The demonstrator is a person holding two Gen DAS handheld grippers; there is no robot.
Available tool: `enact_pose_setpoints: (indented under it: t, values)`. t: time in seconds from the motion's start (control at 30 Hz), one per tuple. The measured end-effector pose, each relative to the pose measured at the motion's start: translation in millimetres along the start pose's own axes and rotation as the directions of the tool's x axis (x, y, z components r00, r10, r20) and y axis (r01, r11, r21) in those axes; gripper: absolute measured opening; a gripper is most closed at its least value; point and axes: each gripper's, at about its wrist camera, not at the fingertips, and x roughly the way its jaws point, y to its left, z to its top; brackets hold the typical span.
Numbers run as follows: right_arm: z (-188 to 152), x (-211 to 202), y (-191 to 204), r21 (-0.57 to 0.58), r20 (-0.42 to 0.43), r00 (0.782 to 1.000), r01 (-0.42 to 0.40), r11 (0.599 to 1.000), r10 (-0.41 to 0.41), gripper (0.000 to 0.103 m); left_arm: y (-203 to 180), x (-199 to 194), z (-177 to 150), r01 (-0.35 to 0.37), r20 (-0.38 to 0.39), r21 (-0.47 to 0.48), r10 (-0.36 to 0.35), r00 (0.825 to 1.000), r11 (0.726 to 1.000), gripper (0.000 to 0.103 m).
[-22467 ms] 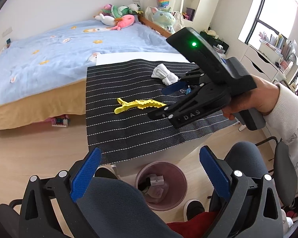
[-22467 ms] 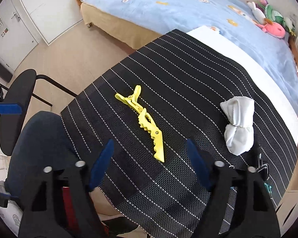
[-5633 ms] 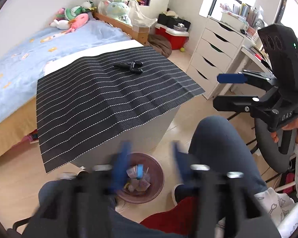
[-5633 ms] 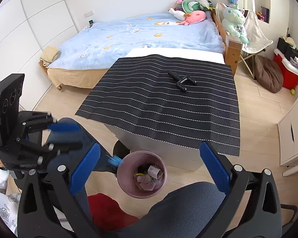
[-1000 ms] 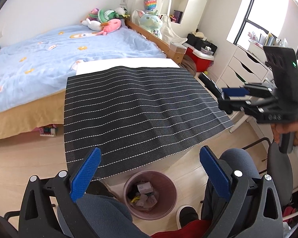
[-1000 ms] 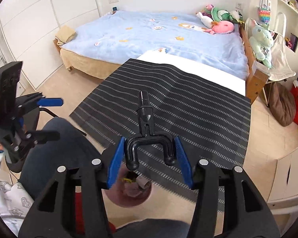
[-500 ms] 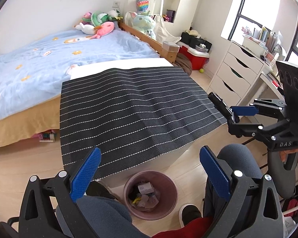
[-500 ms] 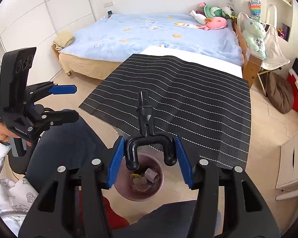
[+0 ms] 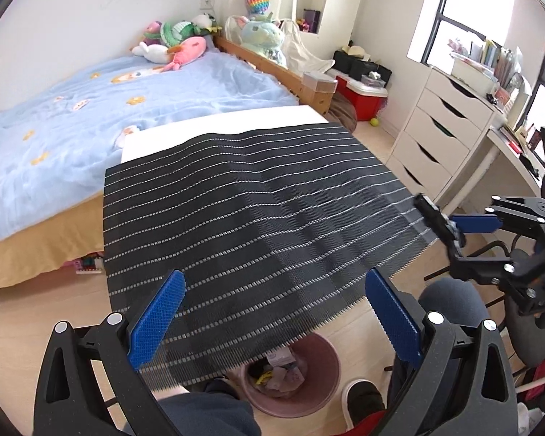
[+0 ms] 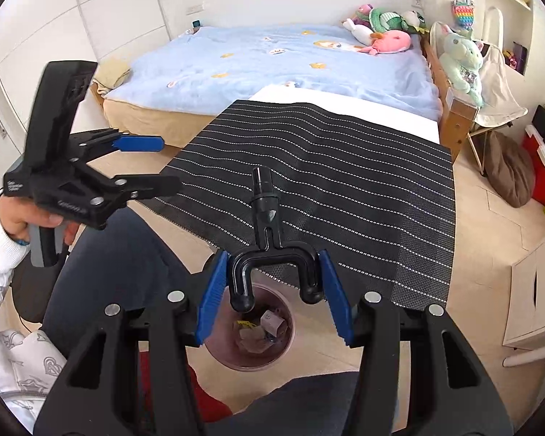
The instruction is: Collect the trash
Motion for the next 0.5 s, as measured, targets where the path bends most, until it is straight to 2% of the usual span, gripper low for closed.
enact_pose_setpoints:
  t: [0.47, 0.5]
  values:
    - [7, 9, -8, 0.003, -0.017, 1.000, 0.005, 1.000, -0.005, 0.052, 23, 55, 19, -0.031, -0.097, -0.017, 0.029, 0.995, 0.999, 0.095]
    - [8, 10, -9, 0.004, -0.018, 1.000, 0.005, 1.000, -0.005, 0.052, 24, 59, 19, -0.030, -0.107, -0.019, 0.028, 0.994, 0.999, 0.092]
